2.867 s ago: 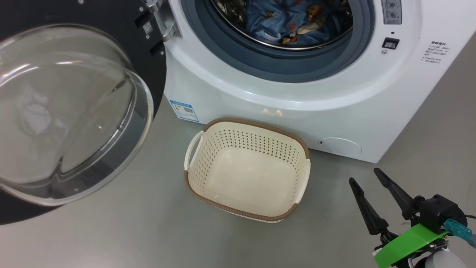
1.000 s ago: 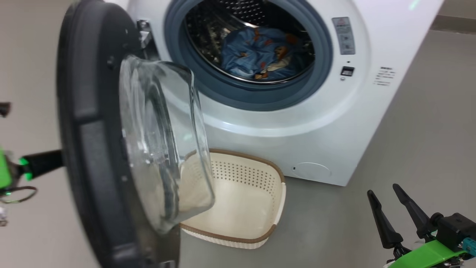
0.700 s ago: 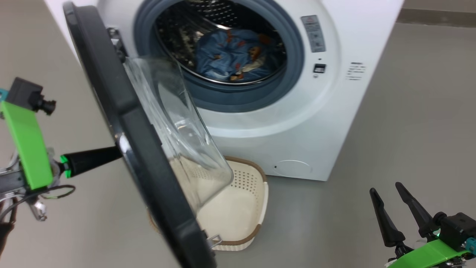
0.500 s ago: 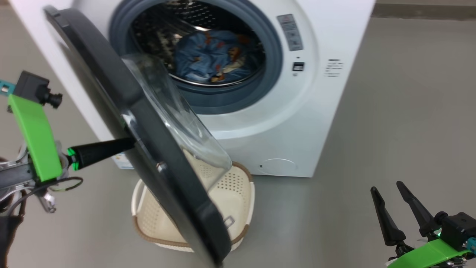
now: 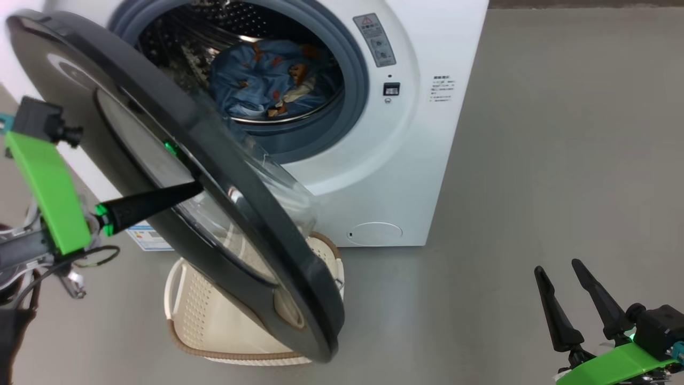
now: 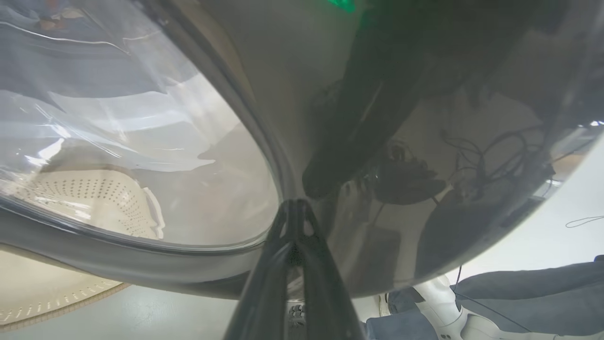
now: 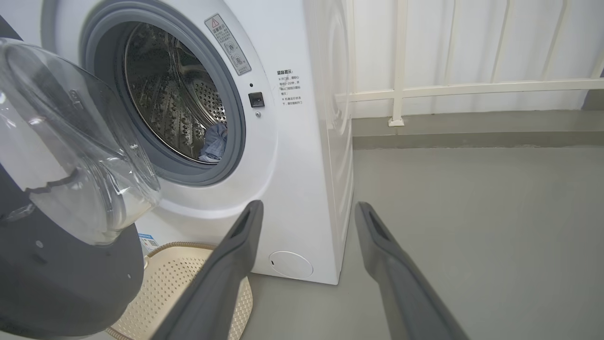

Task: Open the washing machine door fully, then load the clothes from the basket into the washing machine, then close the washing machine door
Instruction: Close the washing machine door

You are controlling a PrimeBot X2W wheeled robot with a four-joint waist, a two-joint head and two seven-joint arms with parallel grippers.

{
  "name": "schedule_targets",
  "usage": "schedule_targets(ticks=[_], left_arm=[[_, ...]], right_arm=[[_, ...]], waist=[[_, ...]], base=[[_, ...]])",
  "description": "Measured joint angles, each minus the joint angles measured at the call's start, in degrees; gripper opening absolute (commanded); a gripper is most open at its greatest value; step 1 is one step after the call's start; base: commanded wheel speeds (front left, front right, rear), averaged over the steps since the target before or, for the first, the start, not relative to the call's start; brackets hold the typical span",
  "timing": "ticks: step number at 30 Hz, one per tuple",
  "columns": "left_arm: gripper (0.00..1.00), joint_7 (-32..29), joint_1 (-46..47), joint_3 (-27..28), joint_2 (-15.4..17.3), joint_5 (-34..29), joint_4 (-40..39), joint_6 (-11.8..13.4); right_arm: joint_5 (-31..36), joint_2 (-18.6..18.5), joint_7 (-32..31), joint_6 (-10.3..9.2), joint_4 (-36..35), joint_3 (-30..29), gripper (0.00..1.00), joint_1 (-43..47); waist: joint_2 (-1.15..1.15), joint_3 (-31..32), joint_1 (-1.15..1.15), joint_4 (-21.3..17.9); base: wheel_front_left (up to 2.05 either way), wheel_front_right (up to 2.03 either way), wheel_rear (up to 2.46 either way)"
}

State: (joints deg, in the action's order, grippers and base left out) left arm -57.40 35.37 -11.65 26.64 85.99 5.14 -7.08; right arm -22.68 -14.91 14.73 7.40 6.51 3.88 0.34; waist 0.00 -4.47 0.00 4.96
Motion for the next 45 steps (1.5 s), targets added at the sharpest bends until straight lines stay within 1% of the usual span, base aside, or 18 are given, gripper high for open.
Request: schedule_targets(ticks=[3,4,6,7,8,9,16,25,28,29,31,38,45], left_arm=[[0.00,1.6,-1.6,0.6,0.9,-0.5,0.1,0.0],[0.02,2.1,-2.5,1.0,1.5,-0.6,0.1,0.0],[0.39,3.7,-4.4,1.6,2.5,-1.7,0.4,0.0],[0.50,4.2,-5.5,1.7,3.1,-2.1,0.5,0.0],[0.95,5.1,-6.6,2.0,3.5,-2.4,0.5,0.0],[1.00,5.9,-7.6,2.3,3.8,-2.6,0.6,0.0],[1.00,13.9,-14.6,2.9,5.5,-5.4,1.2,0.0],[1.00,25.7,-23.2,2.5,5.7,-5.6,3.2,0.0],[1.00,29.9,-25.7,2.2,5.7,-5.6,3.7,0.0],[1.00,32.9,-27.2,2.0,5.8,-5.6,3.8,0.0],[1.00,36.1,-28.7,1.3,6.0,-6.0,4.0,0.0],[1.00,48.0,-32.1,-1.8,6.0,-6.8,4.6,0.0],[1.00,61.3,-34.5,-6.1,5.9,-8.4,6.9,0.0]], right_arm=[[0.0,0.0,0.0,0.00,0.0,0.2,1.00,0.1],[0.0,0.0,0.0,0.00,0.0,0.4,1.00,0.1],[0.0,0.0,0.0,0.00,0.0,0.8,1.00,0.5],[0.0,0.0,0.0,0.00,0.1,1.0,1.00,0.8],[0.0,0.0,0.0,0.00,0.1,1.0,1.00,1.0],[0.0,-0.1,0.0,0.00,0.2,1.1,1.00,1.1],[0.0,-0.8,0.0,0.00,0.4,1.3,1.00,1.1],[0.0,-1.5,0.0,0.00,0.4,1.3,1.00,1.5],[-0.1,-1.6,0.0,0.00,0.5,1.3,1.00,2.5],[-0.1,-1.6,0.0,0.00,0.5,1.2,1.00,2.7],[-0.1,-1.7,0.0,0.00,0.5,1.0,1.00,2.7],[-0.1,-1.8,0.0,0.00,0.5,0.3,1.00,2.7],[-0.1,-1.7,0.0,0.00,0.5,-0.7,1.00,2.7]], waist=[[0.00,0.4,0.00,0.8],[0.00,0.6,0.00,1.1],[0.00,1.1,0.00,1.6],[0.00,1.2,0.00,1.9],[0.00,1.4,0.00,2.3],[0.00,1.6,0.00,2.6],[0.00,2.5,0.00,5.0],[0.00,3.3,0.00,6.0],[0.00,3.3,0.00,5.8],[0.00,3.1,0.00,5.6],[0.00,2.8,0.00,5.2],[0.00,2.0,0.00,3.3],[0.00,1.7,0.00,0.5]], base=[[0.00,0.00,0.00],[0.00,0.00,0.00],[0.00,0.00,0.00],[0.00,0.00,0.00],[0.00,0.00,0.00],[0.00,0.00,0.00],[0.00,0.00,0.00],[0.00,0.00,0.00],[0.00,0.00,0.00],[0.00,0.00,0.00],[0.00,0.00,0.00],[0.00,0.00,0.00],[0.00,0.00,0.00]])
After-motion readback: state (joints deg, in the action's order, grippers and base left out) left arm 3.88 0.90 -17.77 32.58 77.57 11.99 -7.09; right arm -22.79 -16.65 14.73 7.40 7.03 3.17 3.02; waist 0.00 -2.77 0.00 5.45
